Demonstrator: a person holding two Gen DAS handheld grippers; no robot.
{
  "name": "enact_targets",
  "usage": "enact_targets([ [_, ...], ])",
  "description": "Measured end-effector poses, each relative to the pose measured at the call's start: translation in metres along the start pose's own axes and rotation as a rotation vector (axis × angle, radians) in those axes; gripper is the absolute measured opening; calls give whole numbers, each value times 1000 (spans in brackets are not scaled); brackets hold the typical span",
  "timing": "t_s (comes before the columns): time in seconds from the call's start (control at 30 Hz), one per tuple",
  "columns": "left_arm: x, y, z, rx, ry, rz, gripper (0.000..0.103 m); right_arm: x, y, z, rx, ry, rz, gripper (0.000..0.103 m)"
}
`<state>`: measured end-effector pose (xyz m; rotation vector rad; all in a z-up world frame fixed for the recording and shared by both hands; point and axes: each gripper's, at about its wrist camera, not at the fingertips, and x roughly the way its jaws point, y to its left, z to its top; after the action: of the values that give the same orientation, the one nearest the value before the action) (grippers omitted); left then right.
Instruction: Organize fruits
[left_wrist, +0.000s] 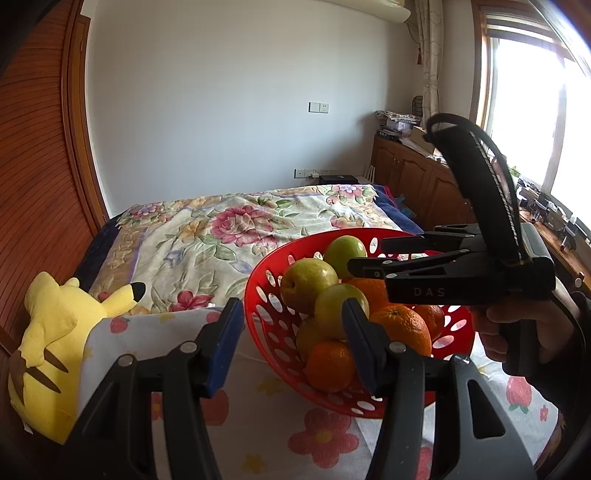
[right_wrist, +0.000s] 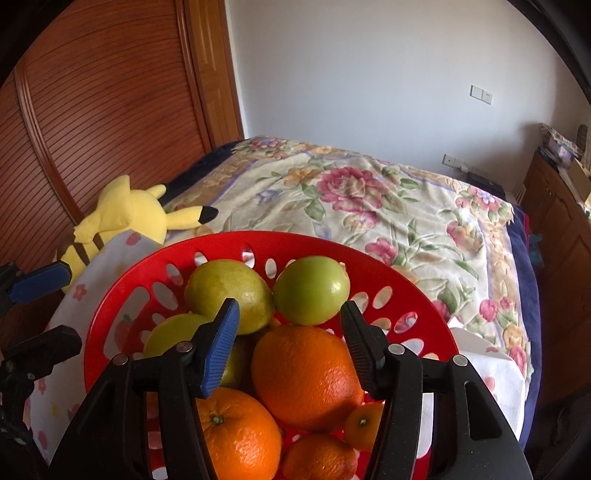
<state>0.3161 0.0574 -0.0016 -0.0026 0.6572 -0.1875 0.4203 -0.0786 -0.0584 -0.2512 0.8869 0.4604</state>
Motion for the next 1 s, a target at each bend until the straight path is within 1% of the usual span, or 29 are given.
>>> enact_targets([
  [0.27, -11, -7, -6, 2, 2, 11, 56, -35, 7, -21, 22, -72, -24, 58],
  [0.37, -15, -11, -8, 9, 0, 24, 61, -48, 9, -30, 41, -100, -27, 59],
  [0.47, -19, -17, -10, 25, -12, 49, 68, -60, 13, -39, 47, -135, -46, 63],
  [0.5, -20, -18, -10, 28, -19, 55, 72, -63, 14, -41, 49, -143, -50, 65],
  [0.53, -22, -20, -10, 30, -24, 56, 73, -66, 15, -43, 49, -153, -55, 67],
  [0.57, -22, -20, -10, 29, -24, 57, 74, -69, 16, -45, 49, -166, -63, 72],
  [0.6, -23, -21, -10, 28, -23, 59, 78, -72, 18, -46, 50, -176, -74, 77],
  [0.63, -24, -21, -9, 25, -25, 57, 83, -74, 18, -48, 52, -187, -84, 79],
  [0.67, -25, -22, -9, 21, -28, 53, 85, -77, 19, -50, 55, -198, -91, 84],
  [0.7, -27, -22, -8, 15, -36, 51, 87, -78, 20, -51, 57, -203, -93, 89],
  [0.77, -32, -22, -8, 6, -66, 62, 93, -79, 21, -54, 55, -203, -90, 93],
  [0.83, -36, -21, -7, -4, -85, 60, 99, -80, 22, -57, 58, -200, -108, 99],
  [0.87, -38, -21, -7, -7, -87, 50, 99, -80, 22, -58, 62, -202, -112, 103],
  [1.0, -42, -24, -6, 6, -92, 65, 101, -84, 21, -62, 84, -213, -120, 103],
])
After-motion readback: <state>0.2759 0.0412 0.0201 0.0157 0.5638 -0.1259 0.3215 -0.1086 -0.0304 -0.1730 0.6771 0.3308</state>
